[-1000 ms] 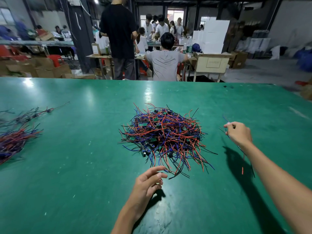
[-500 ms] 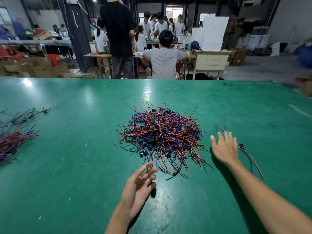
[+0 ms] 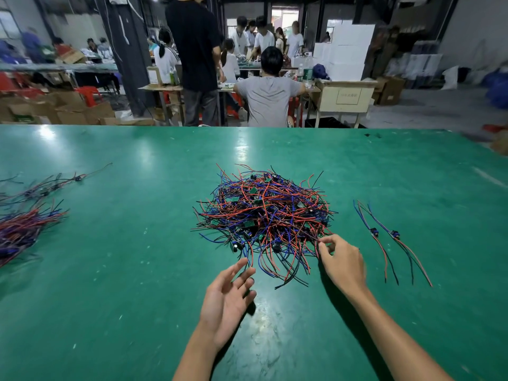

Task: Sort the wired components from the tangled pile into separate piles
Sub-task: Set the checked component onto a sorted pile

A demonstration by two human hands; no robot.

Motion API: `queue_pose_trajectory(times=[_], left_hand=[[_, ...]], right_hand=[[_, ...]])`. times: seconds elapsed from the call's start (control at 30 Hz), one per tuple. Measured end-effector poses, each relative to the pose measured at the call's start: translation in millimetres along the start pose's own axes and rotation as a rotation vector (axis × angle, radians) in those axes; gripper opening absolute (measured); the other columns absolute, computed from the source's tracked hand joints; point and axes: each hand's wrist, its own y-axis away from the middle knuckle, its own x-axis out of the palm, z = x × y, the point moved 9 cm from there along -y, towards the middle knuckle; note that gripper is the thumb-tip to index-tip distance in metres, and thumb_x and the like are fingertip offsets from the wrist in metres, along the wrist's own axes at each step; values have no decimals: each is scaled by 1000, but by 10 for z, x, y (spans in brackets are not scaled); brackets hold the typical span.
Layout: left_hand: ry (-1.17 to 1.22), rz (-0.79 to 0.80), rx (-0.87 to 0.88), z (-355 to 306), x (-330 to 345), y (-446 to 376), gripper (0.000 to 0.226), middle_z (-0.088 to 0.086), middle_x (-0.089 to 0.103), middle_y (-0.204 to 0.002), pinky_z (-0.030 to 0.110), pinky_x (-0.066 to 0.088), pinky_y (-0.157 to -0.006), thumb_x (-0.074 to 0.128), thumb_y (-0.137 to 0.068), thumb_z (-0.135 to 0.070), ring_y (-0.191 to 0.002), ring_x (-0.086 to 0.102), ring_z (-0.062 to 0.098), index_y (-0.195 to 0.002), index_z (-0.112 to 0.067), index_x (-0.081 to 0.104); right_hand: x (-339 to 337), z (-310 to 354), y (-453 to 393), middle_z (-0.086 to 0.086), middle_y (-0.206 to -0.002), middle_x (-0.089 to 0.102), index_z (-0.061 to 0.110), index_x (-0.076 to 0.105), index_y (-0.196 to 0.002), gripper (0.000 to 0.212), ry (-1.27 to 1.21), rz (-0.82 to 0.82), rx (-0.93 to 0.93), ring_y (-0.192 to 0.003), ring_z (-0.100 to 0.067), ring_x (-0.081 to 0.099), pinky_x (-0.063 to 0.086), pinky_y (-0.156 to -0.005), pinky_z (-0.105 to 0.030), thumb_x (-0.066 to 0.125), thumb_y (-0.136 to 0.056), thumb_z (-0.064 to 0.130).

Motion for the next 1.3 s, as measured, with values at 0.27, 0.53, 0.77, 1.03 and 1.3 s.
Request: queue_pose_trajectory(times=[0.27,0.53,0.77,1.03,1.3], left_hand=[[-14,6,3,8,-1,-3,35,12,70,-95,28,57,-60,55,-90,-23,-70,64,16,-118,-7,67],[-178,31,38,18,74,12,44,12,73,-100,25,58,-66,67,-79,-25,-77,67,14,-118,-5,71],[-509,54,60,72,213,18,35,14,74,-116,24,56,-67,52,-99,-28,-86,69,18,-119,-3,68],[-344,23,81,-4,74,44,36,4,74,-105,26,44,-54,52,-100,-31,-64,56,9,-125,-11,67],[-46,-3,52,-55,38,38,29,0,73,-83,22,57,-63,61,-87,-32,-68,68,12,-102,-13,78]], right_hand=[[44,-122,386,0,-83,76,13,58,-136,47,-751,96,324,-64,-12,63,50,-71,-29,73,-91,12],[282,443,1012,-7,-97,79,4,49,-143,67,-1263,435,543,-63,-7,66,55,-57,-19,78,-83,13],[566,861,1571,-10,-94,75,6,61,-131,47,-1250,684,443,-65,-12,64,56,-63,-21,72,-86,7],[500,1004,1695,-6,-78,73,12,74,-112,23,-1030,735,234,-58,-6,61,47,-54,-15,67,-93,2],[389,704,1676,2,-70,70,17,69,-114,26,-793,770,147,-58,-7,51,38,-50,-18,71,-91,7]])
